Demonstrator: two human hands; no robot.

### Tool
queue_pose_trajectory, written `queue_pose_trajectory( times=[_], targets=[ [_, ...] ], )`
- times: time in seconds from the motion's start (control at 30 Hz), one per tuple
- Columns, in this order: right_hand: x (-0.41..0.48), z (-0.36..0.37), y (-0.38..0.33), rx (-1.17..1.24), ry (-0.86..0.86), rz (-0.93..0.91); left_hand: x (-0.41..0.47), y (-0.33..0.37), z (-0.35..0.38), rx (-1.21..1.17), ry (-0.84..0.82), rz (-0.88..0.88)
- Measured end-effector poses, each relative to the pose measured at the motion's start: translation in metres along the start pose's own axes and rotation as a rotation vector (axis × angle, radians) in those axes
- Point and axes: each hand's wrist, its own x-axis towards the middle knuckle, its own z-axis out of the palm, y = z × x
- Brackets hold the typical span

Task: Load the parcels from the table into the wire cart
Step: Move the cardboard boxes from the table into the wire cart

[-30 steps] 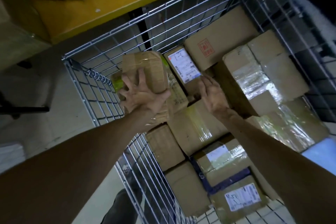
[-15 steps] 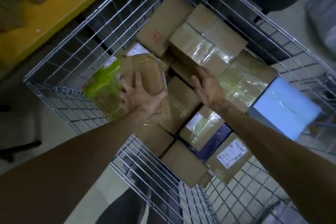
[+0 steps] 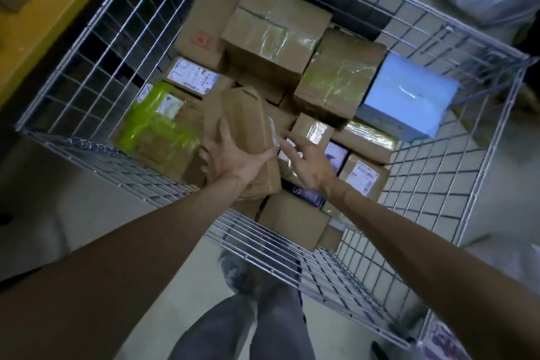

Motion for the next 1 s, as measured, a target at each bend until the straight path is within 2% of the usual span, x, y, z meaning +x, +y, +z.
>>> queue_pose_trajectory(
  times=[0.13,0.23,0.4,0.5,0.67,0.8,1.0],
  targets=[
    [-0.027,0.007,0.006,0.268,0.127,0.085,-0.026,0.0,0.014,0.149,-0.036,0.194],
    [-0.041,0.008,0.017,0.422,0.204,0.148,-0.042,0.005,0.03,0.177,-0.075,0.248],
    [-0.066,-0.008,0.047,0.512,0.337,0.212,-0.06,0.018,0.066,0.094,-0.162,0.356],
    [-0.073,-0.026,0.074,0.492,0.49,0.26,-0.068,0.032,0.082,0.007,-0.258,0.407],
    [-0.079,-0.041,0.123,0.454,0.581,0.407,-0.074,0.064,0.114,-0.132,-0.334,0.296],
    [-0.091,-0.052,0.131,0.538,0.656,0.407,-0.07,0.081,0.141,-0.171,-0.42,0.208],
    [-0.081,-0.051,0.158,0.571,0.664,0.519,-0.058,0.081,0.181,-0.156,-0.526,0.204]
  ],
)
